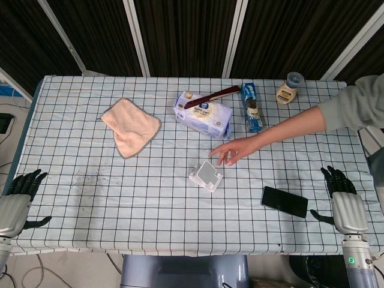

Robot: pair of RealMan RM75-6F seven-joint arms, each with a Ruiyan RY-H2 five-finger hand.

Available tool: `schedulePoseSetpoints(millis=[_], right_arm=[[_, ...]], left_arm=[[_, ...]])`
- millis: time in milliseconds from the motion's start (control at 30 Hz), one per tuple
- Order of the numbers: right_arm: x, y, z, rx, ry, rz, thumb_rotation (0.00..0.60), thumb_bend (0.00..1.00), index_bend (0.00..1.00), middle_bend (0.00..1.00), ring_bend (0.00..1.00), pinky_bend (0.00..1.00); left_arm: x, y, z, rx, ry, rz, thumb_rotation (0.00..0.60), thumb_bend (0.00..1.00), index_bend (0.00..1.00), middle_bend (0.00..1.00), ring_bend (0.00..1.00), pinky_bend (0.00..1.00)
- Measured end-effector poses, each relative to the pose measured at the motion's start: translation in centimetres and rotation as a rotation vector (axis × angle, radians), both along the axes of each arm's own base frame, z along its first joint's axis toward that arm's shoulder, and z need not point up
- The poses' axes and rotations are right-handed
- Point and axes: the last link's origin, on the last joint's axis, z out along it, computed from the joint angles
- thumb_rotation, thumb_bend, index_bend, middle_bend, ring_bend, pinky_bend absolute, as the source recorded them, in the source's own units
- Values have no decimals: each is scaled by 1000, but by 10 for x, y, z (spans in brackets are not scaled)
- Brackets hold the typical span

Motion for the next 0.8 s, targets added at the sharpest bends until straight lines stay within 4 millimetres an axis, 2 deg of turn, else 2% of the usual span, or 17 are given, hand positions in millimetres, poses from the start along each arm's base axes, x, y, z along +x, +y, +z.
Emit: schedulePoseSetpoints(millis=[800], right_arm=[[-1,0,-1,7,-3,-5,600,103,39,63,9,148]], left_arm=[[0,0,0,-1,2,0,600,0,0,0,0,0]])
